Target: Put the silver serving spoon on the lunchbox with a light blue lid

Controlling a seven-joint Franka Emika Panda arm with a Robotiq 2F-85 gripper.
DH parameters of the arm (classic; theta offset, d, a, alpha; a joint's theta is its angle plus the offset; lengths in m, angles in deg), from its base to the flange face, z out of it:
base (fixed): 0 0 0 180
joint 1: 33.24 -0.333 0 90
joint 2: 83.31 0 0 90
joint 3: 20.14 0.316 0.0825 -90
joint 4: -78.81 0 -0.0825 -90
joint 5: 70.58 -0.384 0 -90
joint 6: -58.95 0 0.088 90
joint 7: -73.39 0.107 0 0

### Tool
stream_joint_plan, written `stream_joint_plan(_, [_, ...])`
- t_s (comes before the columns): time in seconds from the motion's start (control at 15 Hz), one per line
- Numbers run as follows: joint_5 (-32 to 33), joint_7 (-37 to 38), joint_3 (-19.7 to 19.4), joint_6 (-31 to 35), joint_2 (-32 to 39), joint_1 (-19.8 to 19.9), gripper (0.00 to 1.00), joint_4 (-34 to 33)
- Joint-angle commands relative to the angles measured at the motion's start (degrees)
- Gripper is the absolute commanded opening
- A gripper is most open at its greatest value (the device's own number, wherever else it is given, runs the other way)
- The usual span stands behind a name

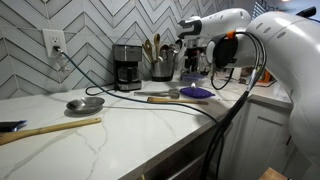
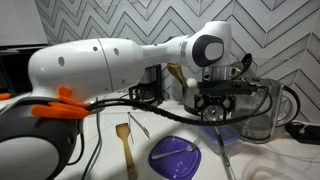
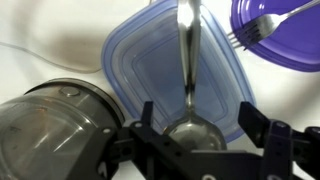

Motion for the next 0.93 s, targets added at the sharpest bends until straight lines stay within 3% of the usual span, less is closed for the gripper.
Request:
stream_joint_plan(0.0, [-1.6, 7.0, 2.0, -6.1, -3.2, 0.5, 1.00, 2.1])
stream_joint_plan(0.33, [-4.0, 18.4, 3.9, -10.7, -6.2, 0.3, 1.00, 1.0])
stream_joint_plan(0.67, [-1.9, 28.0, 2.6, -7.5, -8.0, -1.9, 1.00, -0.1])
stream_joint_plan(0.87, [-0.1, 29.8, 1.7, -7.6, -8.9, -3.3, 1.00, 0.4])
